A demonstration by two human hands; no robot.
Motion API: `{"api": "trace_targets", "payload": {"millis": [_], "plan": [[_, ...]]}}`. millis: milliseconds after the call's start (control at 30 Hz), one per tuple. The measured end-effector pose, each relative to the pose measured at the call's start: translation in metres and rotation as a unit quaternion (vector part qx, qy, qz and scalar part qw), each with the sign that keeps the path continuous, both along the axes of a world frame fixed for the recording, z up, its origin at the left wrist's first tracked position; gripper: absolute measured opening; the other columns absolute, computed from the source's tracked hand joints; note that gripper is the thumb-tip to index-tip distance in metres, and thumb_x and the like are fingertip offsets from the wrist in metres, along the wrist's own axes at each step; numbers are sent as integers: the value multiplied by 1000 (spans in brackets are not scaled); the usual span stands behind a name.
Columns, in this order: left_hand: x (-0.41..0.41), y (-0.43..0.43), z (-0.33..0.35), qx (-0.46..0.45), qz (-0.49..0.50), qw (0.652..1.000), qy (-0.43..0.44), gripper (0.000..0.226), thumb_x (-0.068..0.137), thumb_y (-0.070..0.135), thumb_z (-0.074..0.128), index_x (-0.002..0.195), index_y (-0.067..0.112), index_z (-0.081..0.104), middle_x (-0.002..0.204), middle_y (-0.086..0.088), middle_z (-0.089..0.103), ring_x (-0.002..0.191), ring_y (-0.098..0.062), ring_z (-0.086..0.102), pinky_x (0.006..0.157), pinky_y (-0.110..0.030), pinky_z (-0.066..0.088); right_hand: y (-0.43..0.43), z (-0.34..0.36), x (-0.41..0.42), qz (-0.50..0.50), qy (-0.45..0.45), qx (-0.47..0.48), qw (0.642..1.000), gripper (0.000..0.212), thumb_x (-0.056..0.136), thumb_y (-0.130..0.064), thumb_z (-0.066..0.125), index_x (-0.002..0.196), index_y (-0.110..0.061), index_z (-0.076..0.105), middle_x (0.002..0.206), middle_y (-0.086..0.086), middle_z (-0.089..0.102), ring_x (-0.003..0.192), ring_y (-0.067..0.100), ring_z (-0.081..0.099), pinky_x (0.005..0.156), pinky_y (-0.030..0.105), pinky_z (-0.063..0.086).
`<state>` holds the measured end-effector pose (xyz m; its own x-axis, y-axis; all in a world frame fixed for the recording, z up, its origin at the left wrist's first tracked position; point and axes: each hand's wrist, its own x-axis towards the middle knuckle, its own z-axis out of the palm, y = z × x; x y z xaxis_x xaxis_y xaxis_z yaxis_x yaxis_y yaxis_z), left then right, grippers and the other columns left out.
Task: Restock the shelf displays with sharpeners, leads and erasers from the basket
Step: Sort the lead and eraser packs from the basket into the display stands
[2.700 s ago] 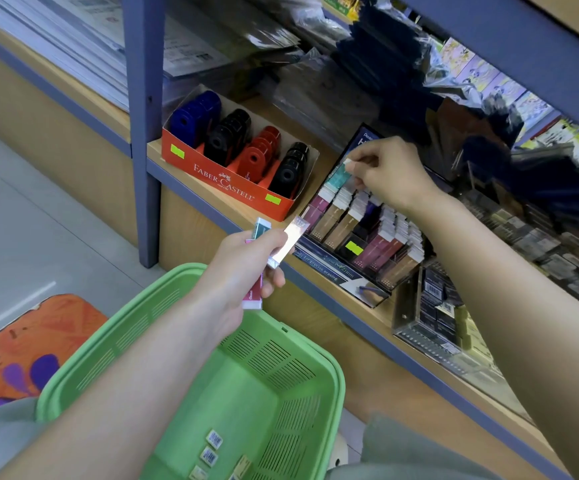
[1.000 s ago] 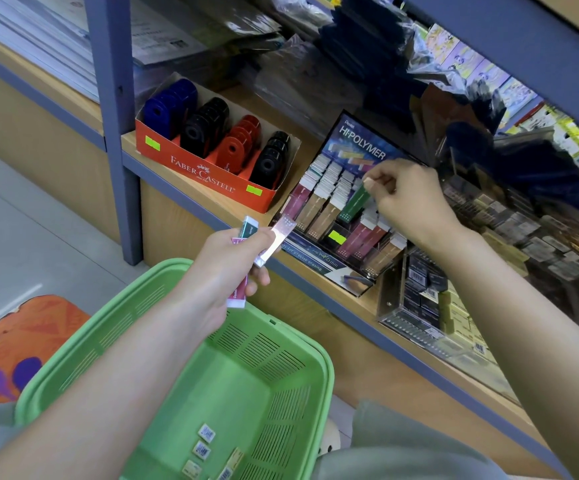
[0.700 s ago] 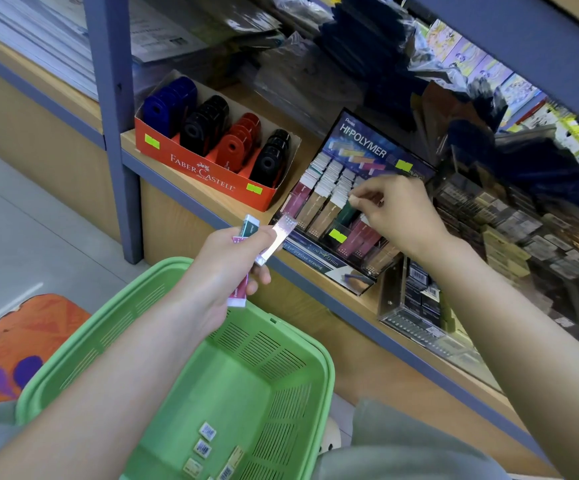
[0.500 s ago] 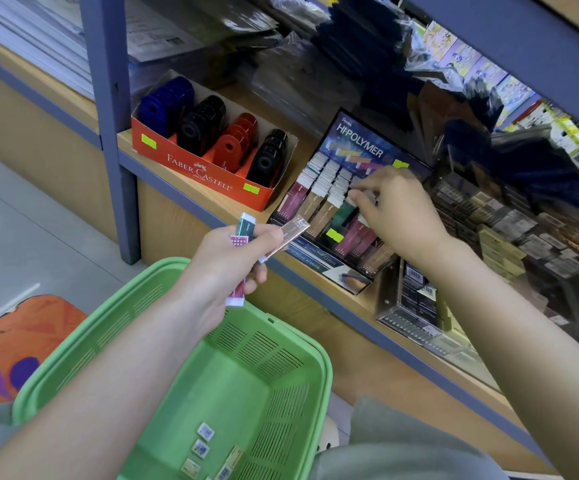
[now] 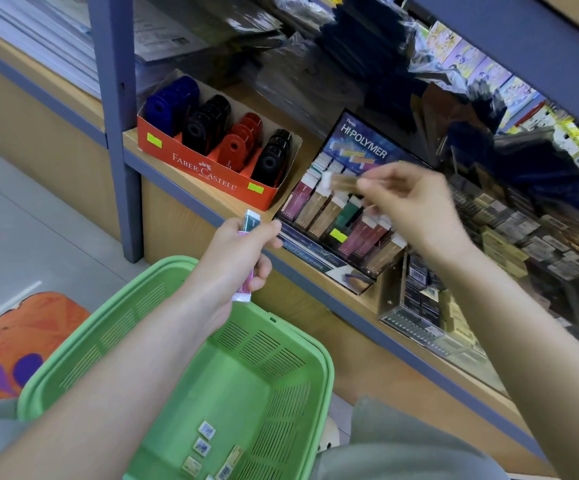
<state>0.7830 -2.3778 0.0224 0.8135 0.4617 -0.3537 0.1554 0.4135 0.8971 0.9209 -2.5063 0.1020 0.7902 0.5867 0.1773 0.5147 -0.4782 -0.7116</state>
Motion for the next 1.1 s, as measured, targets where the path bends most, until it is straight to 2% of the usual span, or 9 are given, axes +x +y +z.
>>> {"api": "trace_targets", "payload": {"millis": [133,267,433,533,600,800,900,1000,1100], "plan": [[0,1,1,-49,7,999,-1,31,94,20,52,119,2,46,76,-1,57,36,-6,37,33,-17,30,-8,1,42,-89,-149,-40,984,6,88,-22,65,92,-18,66,80,-2,64,83,19,65,78,31,54],[2,0,1,-45,12,999,-5,12,96,17,50,104,8,48,82,-1,59,40,-7,37,34,-16,27,-5,-6,61,-79,-207,-113,969,13,87,-19,67,98,-11,67,79,-2,57,70,7,53,59,2,36],[4,-1,-2,-54,5,999,-1,11,98,17,48,102,7,46,77,-1,54,43,-6,34,34,-15,25,3,-7,67,-29,-202,-178,963,12,86,-14,69,95,-7,69,82,3,62,75,11,54,62,4,37],[4,0,-1,-95,3,996,-3,5,94,10,48,93,5,47,71,-3,47,45,-7,34,38,-16,27,8,-10,64,-3,-216,-192,957,19,91,-8,60,106,-1,69,105,11,68,96,21,61,80,6,33],[5,1,-1,-132,6,991,-13,6,90,0,46,86,5,46,73,-6,43,54,-10,36,47,-20,32,12,-12,63,-2,-222,-187,957,23,93,-6,58,113,-2,67,116,12,65,105,21,59,81,2,27],[8,1,-3,-166,7,986,-14,20,95,-5,42,113,-1,49,101,-15,54,82,-17,57,69,-27,52,18,-8,81,-18,-202,-191,960,9,87,-8,67,95,-6,65,88,7,64,73,9,54,62,7,38],[8,1,-4,-163,11,986,-35,18,96,0,43,111,5,53,102,-14,60,86,-19,65,74,-28,57,15,-9,77,-7,-206,-204,957,8,85,-8,69,92,-5,67,87,3,63,73,7,55,70,11,42],[8,-1,-3,-164,19,985,-45,9,95,5,49,99,5,57,97,-14,66,83,-20,70,69,-28,59,15,-20,75,0,-192,-206,959,9,83,-7,71,91,-4,71,91,-3,65,70,1,55,70,5,42],[8,-2,-2,-169,24,984,-48,8,94,8,52,97,3,57,95,-15,67,78,-19,72,67,-27,59,18,-29,76,-16,-203,-202,958,14,82,-12,72,96,-7,74,94,2,69,87,11,62,85,20,47]]}}
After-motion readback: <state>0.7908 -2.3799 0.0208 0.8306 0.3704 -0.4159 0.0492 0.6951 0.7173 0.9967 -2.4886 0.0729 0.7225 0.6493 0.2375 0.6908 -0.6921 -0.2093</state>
